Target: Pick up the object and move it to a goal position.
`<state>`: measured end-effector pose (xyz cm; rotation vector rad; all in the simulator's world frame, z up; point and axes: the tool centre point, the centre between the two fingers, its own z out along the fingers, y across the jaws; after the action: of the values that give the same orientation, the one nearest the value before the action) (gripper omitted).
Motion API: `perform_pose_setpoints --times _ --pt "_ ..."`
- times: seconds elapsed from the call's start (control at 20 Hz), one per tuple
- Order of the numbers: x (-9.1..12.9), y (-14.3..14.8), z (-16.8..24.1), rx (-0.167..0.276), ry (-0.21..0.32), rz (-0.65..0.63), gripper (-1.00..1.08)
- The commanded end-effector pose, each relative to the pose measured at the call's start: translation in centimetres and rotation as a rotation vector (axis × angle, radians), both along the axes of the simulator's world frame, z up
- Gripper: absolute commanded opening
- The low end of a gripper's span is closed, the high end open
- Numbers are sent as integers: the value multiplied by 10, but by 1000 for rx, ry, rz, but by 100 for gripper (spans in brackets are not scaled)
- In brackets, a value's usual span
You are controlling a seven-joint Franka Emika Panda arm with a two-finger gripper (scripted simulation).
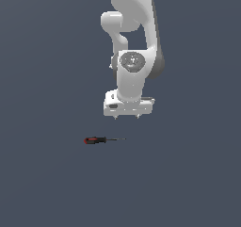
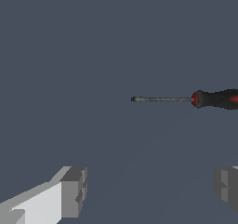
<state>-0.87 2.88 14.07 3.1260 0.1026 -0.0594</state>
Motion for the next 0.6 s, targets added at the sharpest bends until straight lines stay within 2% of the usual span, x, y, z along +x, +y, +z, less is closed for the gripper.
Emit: perform_pose_setpoints --times 0.0,0.4,0.55 --pt "0 0 0 0 0 0 100" --pt "12 28 25 25 -42 33 100" --pt "12 29 26 26 -43 37 100"
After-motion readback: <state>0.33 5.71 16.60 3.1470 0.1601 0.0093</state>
